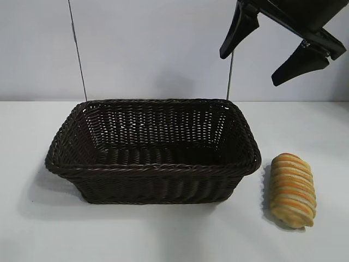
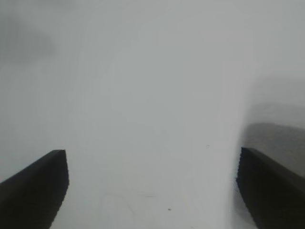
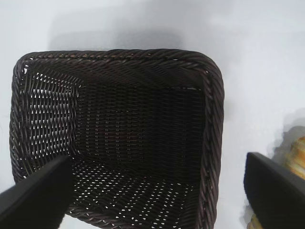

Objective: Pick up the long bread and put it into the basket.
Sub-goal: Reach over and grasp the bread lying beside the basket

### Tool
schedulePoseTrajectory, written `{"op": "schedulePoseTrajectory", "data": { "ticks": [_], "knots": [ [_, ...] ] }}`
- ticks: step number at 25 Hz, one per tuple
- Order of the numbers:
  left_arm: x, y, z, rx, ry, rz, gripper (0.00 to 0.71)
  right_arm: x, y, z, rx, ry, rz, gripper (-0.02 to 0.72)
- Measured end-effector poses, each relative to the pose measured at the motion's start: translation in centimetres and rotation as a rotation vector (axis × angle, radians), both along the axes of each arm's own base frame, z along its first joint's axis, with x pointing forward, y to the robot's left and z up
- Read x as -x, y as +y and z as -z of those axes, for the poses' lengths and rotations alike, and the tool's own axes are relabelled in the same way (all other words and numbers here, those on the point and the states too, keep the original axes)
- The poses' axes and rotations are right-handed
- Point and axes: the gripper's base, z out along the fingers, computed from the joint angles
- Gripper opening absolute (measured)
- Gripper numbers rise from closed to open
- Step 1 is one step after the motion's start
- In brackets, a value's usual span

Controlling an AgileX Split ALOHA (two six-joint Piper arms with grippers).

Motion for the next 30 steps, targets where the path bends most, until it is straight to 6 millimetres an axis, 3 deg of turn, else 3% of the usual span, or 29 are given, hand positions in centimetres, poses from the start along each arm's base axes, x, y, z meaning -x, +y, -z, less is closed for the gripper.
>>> {"op": "schedulePoseTrajectory", "data": {
  "ticks": [5,10,14,19,25,30],
  "knots": [
    [3.9,-1.9,-5.8,0.013,-0.158,0.056,0.694,0.0,0.0,0.0,0.002,0.0,-0.001,0.695],
    [11.3,-5.1,-13.1,-0.026,-0.383,0.094,0.694,0.0,0.0,0.0,0.003,0.004,-0.003,0.695],
    [17.1,-8.8,-16.1,-0.068,-0.5,0.181,0.694,0.0,0.0,0.0,0.003,0.004,-0.003,0.695],
    [23.5,-12.8,-16.6,-0.134,-0.56,0.358,0.694,0.1,0.0,0.1,0.01,0.009,-0.008,0.695],
    [31.7,-12.1,-15.1,-0.221,-0.635,0.31,0.694,0.1,-0.1,0.1,0.011,0.01,-0.009,0.695],
    [36.1,-11.6,-11.2,-0.228,-0.633,0.295,0.694,0.1,-0.1,0.1,0.014,0.011,-0.01,0.695]
  ]
}}
